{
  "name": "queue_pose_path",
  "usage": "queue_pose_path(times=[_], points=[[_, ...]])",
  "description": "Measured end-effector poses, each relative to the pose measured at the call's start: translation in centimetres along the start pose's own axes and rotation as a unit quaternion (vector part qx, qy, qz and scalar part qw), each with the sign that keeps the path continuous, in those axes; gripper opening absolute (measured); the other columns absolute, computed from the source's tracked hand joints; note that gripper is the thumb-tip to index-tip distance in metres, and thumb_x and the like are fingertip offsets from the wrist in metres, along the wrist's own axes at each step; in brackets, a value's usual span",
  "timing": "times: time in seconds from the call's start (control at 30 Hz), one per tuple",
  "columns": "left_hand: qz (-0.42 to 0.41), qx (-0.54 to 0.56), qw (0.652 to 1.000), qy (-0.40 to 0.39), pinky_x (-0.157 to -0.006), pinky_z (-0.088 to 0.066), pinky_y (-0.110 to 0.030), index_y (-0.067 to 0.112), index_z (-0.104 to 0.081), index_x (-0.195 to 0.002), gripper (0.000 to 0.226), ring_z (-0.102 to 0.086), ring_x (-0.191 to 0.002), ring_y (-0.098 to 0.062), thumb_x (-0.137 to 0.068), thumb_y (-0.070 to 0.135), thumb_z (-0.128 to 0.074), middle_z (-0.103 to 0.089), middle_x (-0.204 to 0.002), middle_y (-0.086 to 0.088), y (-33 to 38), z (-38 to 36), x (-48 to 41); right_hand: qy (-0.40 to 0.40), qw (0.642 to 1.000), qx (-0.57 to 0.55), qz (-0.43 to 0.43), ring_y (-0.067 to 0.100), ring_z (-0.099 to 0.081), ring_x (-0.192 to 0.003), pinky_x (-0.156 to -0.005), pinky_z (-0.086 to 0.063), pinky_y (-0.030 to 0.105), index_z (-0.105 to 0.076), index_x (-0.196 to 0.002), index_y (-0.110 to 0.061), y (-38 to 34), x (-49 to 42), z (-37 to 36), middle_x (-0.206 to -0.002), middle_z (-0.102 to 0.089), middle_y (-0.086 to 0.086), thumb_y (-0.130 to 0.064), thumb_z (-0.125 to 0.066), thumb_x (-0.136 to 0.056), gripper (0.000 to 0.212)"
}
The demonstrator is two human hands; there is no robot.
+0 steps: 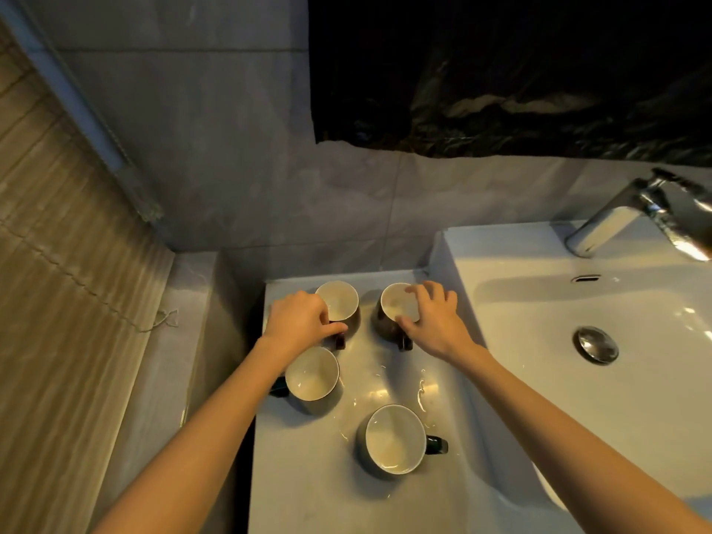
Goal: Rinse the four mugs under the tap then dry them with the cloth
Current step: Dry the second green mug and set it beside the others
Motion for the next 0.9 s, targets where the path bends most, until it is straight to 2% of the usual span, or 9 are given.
queue_pose_path(times=[0.07,0.13,0.23,0.37,0.47,0.67,0.73,0.83,0.9], points=[[-0.045,-0.003,0.998,0.035,-0.074,-0.047,-0.031,0.027,-0.065,-0.109,0.039,-0.058,-0.099,-0.017,-0.079,0.052,-0.068,-0.064,-0.103,0.004,-0.2,1.9,-0.3,0.01,0.999,0.01,-0.037,0.033,-0.026,-0.129,-0.097,-0.041,0.04,-0.03,-0.143,-0.015,0.1,0.0,-0.3,-0.145,-0.028,0.012,-0.051,-0.061,-0.086,0.074],[-0.117,-0.021,0.993,-0.013,-0.089,-0.047,-0.036,0.029,-0.043,-0.137,0.071,-0.042,-0.124,-0.021,-0.075,0.031,-0.077,-0.045,-0.134,0.001,0.2,1.9,-1.0,0.018,0.997,0.018,-0.071,0.034,-0.028,-0.128,-0.096,-0.041,0.04,-0.022,-0.147,-0.011,0.1,-0.3,-0.5,-0.143,-0.031,0.015,-0.059,-0.063,-0.081,0.092],[-0.186,-0.09,0.974,-0.09,-0.109,-0.034,-0.042,0.036,-0.013,-0.15,0.103,-0.016,-0.142,-0.025,-0.074,0.013,-0.078,-0.011,-0.158,0.002,1.4,-0.1,-2.1,0.017,0.994,0.016,-0.102,0.034,-0.033,-0.128,-0.093,-0.044,0.04,-0.02,-0.147,-0.007,0.0,-0.7,-1.0,-0.14,-0.035,0.015,-0.062,-0.066,-0.077,0.1],[-0.217,-0.086,0.965,-0.121,-0.109,-0.035,-0.039,0.037,-0.015,-0.149,0.099,-0.015,-0.144,-0.023,-0.076,0.014,-0.077,-0.014,-0.158,0.004,2.0,-2.6,-3.6,0.01,0.996,0.016,-0.091,0.029,-0.041,-0.122,-0.085,-0.049,0.036,-0.032,-0.139,-0.009,0.0,-1.4,-1.5,-0.134,-0.038,0.011,-0.056,-0.069,-0.078,0.086],[-0.189,-0.074,0.974,-0.1,-0.106,-0.036,-0.036,0.034,-0.021,-0.148,0.094,-0.024,-0.139,-0.023,-0.074,0.028,-0.079,-0.023,-0.153,0.002,1.4,-2.7,-4.2,-0.036,0.998,0.009,-0.043,0.031,-0.036,-0.126,-0.096,-0.044,0.037,-0.029,-0.144,-0.013,-0.1,-2.3,-1.3,-0.139,-0.035,0.011,-0.049,-0.073,-0.078,0.087],[-0.019,-0.005,0.999,-0.028,-0.1,-0.04,-0.041,0.028,-0.025,-0.147,0.094,-0.028,-0.132,-0.029,-0.071,0.055,-0.073,-0.03,-0.146,-0.008,-0.3,-2.0,-4.7,-0.139,0.986,0.062,0.075,0.035,-0.021,-0.136,-0.11,-0.028,0.041,-0.013,-0.153,-0.013,-1.5,-4.8,-1.1,-0.157,-0.018,0.006,-0.017,-0.072,-0.08,0.094],[0.028,-0.003,1.0,-0.01,-0.099,-0.041,-0.04,0.027,-0.025,-0.147,0.096,-0.029,-0.131,-0.03,-0.07,0.06,-0.071,-0.031,-0.144,-0.011,-0.6,-1.8,-4.7,-0.121,0.984,0.102,0.076,0.035,-0.019,-0.137,-0.107,-0.034,0.044,-0.012,-0.152,-0.013,-1.5,-5.2,-1.1,-0.157,-0.017,0.006,-0.026,-0.075,-0.077,0.099],[0.028,0.012,0.999,-0.012,-0.101,-0.04,-0.041,0.026,-0.019,-0.149,0.105,-0.027,-0.132,-0.031,-0.067,0.057,-0.076,-0.024,-0.147,-0.008,-1.1,-1.8,-4.7,-0.076,0.988,0.124,0.049,0.033,-0.03,-0.133,-0.102,-0.04,0.046,-0.018,-0.15,-0.014,-1.3,-5.3,-1.2,-0.15,-0.029,0.007,-0.052,-0.077,-0.07,0.106],[0.011,0.028,0.999,-0.022,-0.098,-0.041,-0.041,0.028,-0.019,-0.15,0.106,-0.029,-0.131,-0.029,-0.065,0.048,-0.081,-0.026,-0.148,-0.002,-1.7,-1.7,-4.7,-0.056,0.991,0.116,0.047,0.032,-0.036,-0.13,-0.099,-0.042,0.044,-0.024,-0.148,-0.014,-1.1,-5.5,-1.3,-0.147,-0.034,0.007,-0.053,-0.075,-0.072,0.1]])
Point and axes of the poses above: each hand's wrist, its own x-axis away from the middle knuckle, its own z-axis out of the back of the hand, y = z × x, the point moved 7 cm from there along -x, towards the middle knuckle
